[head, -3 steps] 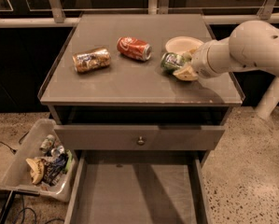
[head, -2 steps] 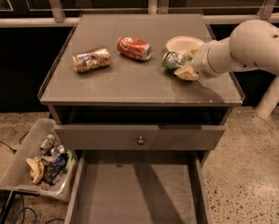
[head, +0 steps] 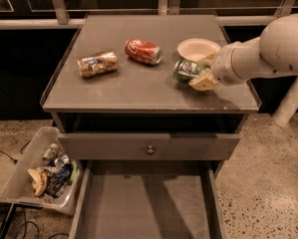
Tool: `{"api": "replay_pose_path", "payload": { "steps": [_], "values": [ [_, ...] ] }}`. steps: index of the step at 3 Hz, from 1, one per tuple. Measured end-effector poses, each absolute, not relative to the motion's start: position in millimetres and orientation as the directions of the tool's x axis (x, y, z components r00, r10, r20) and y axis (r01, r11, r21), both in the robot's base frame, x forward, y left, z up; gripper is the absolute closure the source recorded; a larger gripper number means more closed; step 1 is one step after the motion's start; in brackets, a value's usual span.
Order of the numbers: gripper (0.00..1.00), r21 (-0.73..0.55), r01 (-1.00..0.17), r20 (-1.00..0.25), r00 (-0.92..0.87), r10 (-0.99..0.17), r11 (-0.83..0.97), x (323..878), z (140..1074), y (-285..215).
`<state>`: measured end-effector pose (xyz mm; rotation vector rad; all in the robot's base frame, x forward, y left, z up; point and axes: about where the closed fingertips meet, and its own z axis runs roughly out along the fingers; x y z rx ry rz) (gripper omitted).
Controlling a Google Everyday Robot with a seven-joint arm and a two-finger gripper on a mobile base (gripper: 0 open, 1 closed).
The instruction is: Pick green can from middle drawer and place on counter
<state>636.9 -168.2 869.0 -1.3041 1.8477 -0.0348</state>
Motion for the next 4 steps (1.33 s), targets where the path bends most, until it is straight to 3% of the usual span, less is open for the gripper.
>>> {"api": "replay_pose_path", "payload": {
  "steps": [3, 4],
  "values": [
    [0.12, -0.465, -0.759, -0.615, -0.093, -0.783, 0.455, 636.9, 869.0, -168.1],
    [0.0, -0.465, -0.759, -0.615, -0.093, -0.783, 0.455, 636.9, 869.0, -168.1]
  ]
}}
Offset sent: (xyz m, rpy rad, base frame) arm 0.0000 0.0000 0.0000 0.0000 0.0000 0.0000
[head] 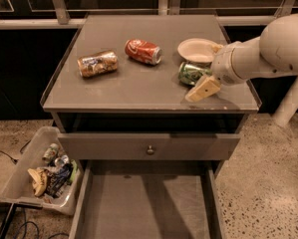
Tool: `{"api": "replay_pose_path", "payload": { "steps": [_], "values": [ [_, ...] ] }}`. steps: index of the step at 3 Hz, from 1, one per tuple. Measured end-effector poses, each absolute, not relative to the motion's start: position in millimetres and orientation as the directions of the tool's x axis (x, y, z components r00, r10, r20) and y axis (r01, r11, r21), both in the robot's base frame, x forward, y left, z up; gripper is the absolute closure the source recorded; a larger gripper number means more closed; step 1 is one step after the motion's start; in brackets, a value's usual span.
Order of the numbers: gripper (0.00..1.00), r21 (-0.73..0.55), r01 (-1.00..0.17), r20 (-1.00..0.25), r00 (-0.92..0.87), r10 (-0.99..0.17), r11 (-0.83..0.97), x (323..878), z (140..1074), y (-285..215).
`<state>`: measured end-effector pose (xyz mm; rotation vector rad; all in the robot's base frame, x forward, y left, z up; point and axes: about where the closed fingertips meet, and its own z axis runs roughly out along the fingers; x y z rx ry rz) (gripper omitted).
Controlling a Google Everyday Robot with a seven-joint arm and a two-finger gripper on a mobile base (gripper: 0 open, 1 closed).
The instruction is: Pick green can from middle drawer and place on counter
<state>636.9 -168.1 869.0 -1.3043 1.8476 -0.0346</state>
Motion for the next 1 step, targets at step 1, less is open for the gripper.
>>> {"api": "replay_pose_path", "payload": {
  "steps": [1],
  "values": [
    [0.0, -0.465, -0.759, -0.615, -0.093, -0.783, 0.455, 636.9, 869.0, -168.1]
  ]
}}
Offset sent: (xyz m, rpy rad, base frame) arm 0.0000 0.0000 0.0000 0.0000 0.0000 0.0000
